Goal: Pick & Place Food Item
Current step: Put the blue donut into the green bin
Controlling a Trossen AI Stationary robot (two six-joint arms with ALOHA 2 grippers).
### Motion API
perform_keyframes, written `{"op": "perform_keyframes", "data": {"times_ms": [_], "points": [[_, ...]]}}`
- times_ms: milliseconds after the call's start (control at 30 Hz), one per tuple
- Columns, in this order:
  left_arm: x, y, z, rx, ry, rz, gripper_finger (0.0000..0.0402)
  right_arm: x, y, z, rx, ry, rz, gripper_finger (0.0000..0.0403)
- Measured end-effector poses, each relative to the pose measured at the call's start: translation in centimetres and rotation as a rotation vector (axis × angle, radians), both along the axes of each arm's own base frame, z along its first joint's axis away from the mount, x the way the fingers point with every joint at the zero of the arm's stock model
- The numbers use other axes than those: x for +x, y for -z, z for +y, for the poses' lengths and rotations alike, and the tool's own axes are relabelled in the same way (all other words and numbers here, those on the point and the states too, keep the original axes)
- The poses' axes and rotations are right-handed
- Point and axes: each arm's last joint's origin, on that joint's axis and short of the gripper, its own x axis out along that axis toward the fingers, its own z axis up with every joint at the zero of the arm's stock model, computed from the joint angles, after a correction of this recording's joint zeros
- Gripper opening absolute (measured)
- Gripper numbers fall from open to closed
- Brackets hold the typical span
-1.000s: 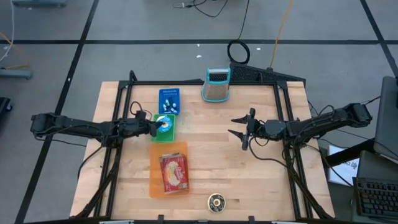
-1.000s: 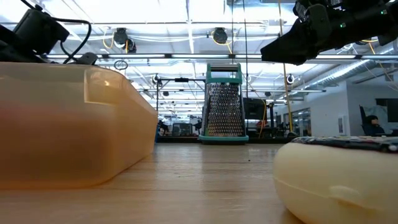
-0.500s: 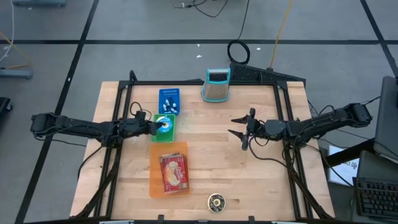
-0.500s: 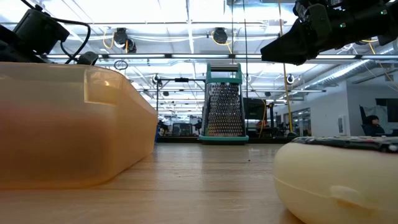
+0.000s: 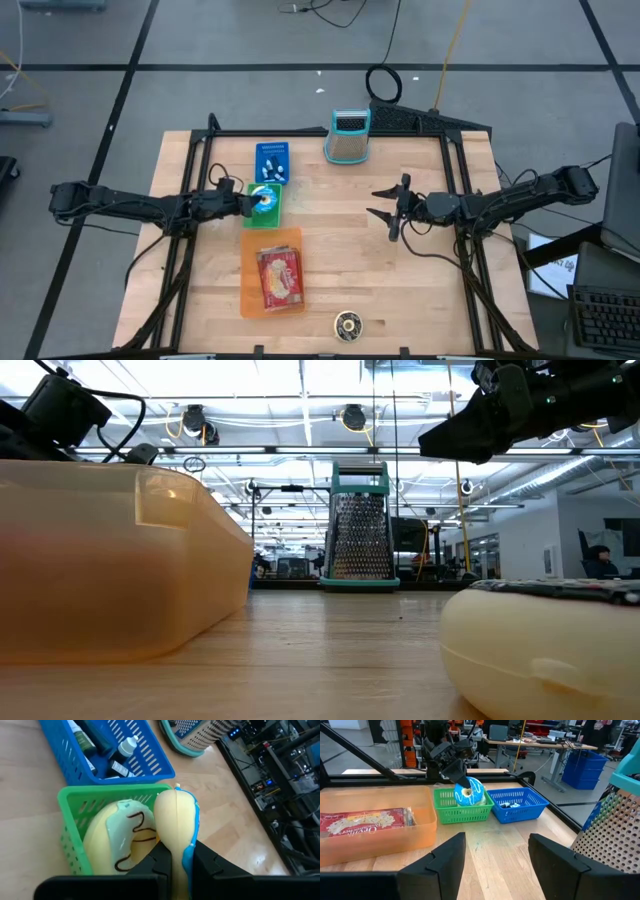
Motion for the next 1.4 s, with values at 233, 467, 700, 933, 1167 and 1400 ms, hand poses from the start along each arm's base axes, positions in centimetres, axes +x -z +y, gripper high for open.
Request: {"op": "perform_keyframes", "data": {"times_ms": [233,467,700,933,1167,1400], "points": [[0.1,0.3,0.1,-0.053,-0.034,0.0,0.0035,0.0,0.0,0.0,0.0,0.0,0.0,0.0201],[0.5,1.1,0.5,-0.038,-0.047,0.069,0.0035,0.0,0.0,0.0,0.0,-0.002,0.0,0.0201],[0.6,1.3,0.6,-0.029,-0.053,0.078,0.0037,0.0,0.0,0.0,0.0,-0.003,0.001,0.0201],[0.6,1.2,0.6,-0.005,-0.039,0.087,0.0111,0.0,0.0,0.0,0.001,-0.003,0.002,0.0201],[0.8,0.9,0.7,0.081,0.003,0.081,0.0208,0.0,0.1,0.0,0.024,-0.001,0.002,0.0201],[1.0,0.6,0.7,0.082,0.001,0.057,0.025,0.0,0.1,0.1,0.025,-0.005,0.004,0.0201]]}}
